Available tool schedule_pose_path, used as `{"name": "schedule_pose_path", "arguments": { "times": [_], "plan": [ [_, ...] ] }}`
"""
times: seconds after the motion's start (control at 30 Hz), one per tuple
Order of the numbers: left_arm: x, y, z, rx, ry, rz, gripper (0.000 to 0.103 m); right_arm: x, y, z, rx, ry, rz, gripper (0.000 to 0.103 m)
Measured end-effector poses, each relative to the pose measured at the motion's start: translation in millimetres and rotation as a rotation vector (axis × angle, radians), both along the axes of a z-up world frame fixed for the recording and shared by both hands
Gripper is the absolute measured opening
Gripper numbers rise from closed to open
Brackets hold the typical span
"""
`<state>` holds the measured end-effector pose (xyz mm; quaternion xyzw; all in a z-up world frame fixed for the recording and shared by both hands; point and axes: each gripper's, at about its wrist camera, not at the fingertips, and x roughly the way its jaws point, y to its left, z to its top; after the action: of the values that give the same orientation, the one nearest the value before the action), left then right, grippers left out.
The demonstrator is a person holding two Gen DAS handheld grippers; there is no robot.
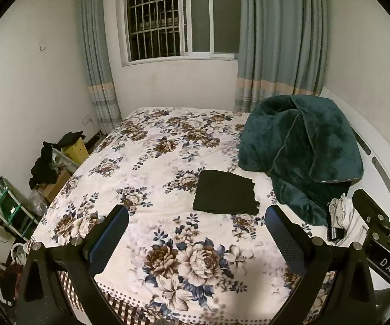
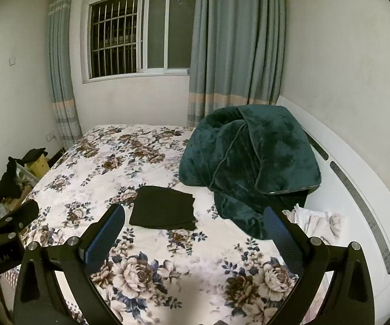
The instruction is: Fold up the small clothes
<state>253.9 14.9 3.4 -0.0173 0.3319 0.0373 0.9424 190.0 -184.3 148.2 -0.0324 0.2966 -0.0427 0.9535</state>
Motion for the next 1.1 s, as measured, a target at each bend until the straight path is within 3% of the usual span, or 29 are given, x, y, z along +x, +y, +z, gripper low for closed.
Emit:
{"name": "schedule_pose_path", "arguments": {
  "times": [1.1],
  "plan": [
    [-1.0, 6.3, 1.0, 0.0, 0.0, -0.007, 0.103, -6.2, 2.6, -3.2, -0.001, -0.003, -0.007, 0.103]
  ]
}}
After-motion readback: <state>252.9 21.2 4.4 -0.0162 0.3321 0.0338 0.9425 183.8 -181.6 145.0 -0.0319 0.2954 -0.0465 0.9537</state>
